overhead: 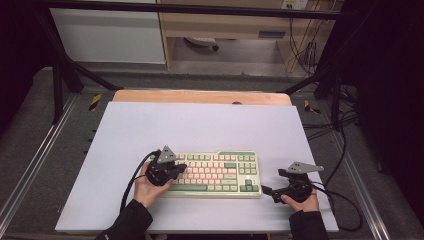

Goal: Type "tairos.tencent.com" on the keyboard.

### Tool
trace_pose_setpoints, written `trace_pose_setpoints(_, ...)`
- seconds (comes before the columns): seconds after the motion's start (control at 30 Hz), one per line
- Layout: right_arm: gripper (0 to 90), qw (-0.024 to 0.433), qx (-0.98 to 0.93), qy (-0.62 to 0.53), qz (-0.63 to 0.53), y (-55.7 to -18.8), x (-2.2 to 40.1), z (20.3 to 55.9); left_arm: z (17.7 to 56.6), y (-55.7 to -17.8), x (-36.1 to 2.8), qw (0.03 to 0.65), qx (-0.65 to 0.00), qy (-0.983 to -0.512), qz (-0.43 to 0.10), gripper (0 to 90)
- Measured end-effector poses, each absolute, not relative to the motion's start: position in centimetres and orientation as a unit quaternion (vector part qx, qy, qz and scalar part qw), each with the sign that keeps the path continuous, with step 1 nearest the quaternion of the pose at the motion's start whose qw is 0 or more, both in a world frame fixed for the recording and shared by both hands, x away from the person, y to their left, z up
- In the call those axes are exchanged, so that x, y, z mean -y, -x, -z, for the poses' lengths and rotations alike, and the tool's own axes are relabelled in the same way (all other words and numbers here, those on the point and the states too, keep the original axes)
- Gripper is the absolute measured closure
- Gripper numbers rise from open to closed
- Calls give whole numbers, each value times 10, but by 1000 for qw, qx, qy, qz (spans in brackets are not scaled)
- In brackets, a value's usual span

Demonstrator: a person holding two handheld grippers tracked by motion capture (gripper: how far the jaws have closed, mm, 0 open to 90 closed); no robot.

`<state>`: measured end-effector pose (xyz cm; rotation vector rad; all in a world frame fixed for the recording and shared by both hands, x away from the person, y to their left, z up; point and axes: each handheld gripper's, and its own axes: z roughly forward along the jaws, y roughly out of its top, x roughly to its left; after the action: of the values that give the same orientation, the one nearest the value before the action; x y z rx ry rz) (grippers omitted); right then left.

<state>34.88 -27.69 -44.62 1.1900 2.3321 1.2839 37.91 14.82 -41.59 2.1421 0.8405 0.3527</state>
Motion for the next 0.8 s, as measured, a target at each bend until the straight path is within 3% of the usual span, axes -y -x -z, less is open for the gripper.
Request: trace_pose_setpoints(0.8, 10, 114, -795, -406, -435, -349, 277, 447, 408, -364, -196, 395, -346, -837, -154, 900)
